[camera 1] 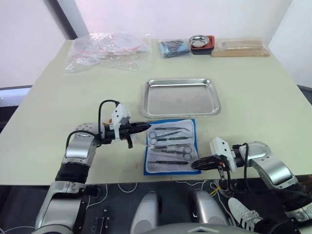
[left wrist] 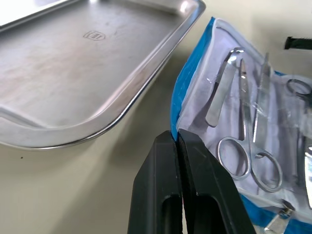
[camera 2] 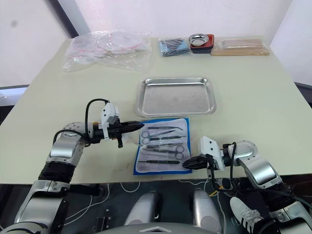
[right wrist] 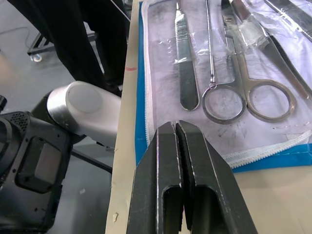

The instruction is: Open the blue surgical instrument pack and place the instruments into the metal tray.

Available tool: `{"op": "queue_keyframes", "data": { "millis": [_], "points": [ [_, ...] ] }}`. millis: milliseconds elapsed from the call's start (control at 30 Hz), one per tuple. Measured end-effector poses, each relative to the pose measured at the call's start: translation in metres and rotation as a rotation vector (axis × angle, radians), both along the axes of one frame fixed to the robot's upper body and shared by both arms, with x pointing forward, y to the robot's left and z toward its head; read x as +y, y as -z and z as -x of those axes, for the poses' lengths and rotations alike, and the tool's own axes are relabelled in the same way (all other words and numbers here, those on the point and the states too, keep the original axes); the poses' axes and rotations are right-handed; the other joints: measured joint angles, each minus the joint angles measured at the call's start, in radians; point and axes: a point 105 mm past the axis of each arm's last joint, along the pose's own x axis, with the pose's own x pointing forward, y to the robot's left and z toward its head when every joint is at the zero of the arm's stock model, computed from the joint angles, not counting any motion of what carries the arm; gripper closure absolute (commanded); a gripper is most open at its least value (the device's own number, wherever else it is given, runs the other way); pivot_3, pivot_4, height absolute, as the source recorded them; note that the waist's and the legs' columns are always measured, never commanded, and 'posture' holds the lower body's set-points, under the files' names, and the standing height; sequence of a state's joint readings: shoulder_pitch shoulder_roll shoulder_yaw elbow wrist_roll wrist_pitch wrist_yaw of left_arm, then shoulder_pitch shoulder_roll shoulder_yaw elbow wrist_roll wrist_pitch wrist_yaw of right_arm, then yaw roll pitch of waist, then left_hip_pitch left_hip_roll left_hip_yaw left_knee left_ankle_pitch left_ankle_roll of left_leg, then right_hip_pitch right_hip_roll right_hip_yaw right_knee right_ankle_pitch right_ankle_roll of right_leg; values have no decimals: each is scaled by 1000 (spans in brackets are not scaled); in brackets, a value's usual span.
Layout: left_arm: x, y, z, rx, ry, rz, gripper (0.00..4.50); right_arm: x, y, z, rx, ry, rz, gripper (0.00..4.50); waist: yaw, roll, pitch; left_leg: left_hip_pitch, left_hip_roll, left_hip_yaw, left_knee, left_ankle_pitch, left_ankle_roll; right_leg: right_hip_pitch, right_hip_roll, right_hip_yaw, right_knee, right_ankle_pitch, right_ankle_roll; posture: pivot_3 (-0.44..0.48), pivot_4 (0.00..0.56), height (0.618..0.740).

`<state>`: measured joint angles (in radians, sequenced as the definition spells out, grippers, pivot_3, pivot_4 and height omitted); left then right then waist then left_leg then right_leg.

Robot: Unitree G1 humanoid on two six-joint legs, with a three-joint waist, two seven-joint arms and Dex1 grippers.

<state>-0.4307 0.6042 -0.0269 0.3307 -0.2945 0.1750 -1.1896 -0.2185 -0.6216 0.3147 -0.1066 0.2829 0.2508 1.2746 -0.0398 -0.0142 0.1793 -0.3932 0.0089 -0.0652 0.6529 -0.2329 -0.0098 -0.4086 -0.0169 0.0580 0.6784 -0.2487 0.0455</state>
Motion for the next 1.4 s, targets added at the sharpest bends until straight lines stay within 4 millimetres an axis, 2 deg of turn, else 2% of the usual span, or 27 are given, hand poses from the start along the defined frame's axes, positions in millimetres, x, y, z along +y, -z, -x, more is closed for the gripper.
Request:
{"op": "queue_keyframes", "data": {
  "millis": [300,400,433,467,500,733,800,833,867,933,1133,1300,1400],
  "points": [
    [-1,3,0,14,-16,15,4500,6,4,-1,-20,7,1,4448,-1,0,0,11,0,0,0,0,0,11,0,0,-1,-1,-1,0,150,740],
    [0,3,0,23,-20,19,3530,6,4,-1,-7,11,-1,4500,-1,0,0,11,0,0,0,0,0,11,0,0,-1,-1,-1,0,150,740],
    [1,3,-1,30,-26,24,3074,6,4,-1,5,13,-1,4500,-1,0,0,11,0,0,0,0,0,11,0,0,-1,-1,-1,0,150,740],
    [2,3,-2,29,-34,29,2423,6,4,-1,14,15,0,4500,0,0,0,11,0,0,0,0,0,11,0,0,-1,-1,-1,0,150,740],
    [3,2,-2,28,-35,29,2242,6,4,-1,16,16,0,4500,0,0,0,11,0,0,0,0,0,11,0,0,-1,-1,-1,0,150,740],
    [6,3,-5,17,-42,14,2242,-1,3,-2,34,22,19,4500,-1,0,0,12,0,0,0,0,0,11,0,0,-1,-1,-1,0,150,740],
    [7,2,-4,17,-41,11,2091,-1,3,-3,43,28,16,3995,-2,0,0,12,1,0,-1,0,0,11,0,0,-1,-2,-2,0,150,740],
    [9,2,-2,17,-38,7,2091,-1,2,-2,50,26,10,3916,-2,0,0,12,1,0,-1,0,0,11,0,0,-1,-2,-4,0,150,740],
    [10,2,-1,18,-38,6,2091,-1,2,-2,48,25,8,3316,-4,0,0,12,2,0,-1,0,0,11,1,0,-1,-3,-4,0,150,740],
    [11,1,0,19,-34,8,2091,0,0,-2,43,21,5,2503,-4,0,0,12,2,0,-1,0,0,11,1,0,-1,-3,-4,0,150,740],
    [22,-2,20,29,11,0,2091,-12,-3,2,52,16,49,2503,-4,-2,0,11,2,2,-4,0,0,10,0,1,-4,-3,-4,0,150,740],
    [32,-12,26,42,25,6,2091,-14,-5,3,71,5,39,2503,-3,-2,1,9,2,1,-5,0,0,10,0,0,-8,-3,-4,0,150,740],
    [33,-16,31,33,42,18,2091,-16,-15,1,55,9,1,2503,-2,-2,1,4,2,0,-6,0,0,8,-1,-1,-14,-1,-2,0,150,740]
  ]
}}
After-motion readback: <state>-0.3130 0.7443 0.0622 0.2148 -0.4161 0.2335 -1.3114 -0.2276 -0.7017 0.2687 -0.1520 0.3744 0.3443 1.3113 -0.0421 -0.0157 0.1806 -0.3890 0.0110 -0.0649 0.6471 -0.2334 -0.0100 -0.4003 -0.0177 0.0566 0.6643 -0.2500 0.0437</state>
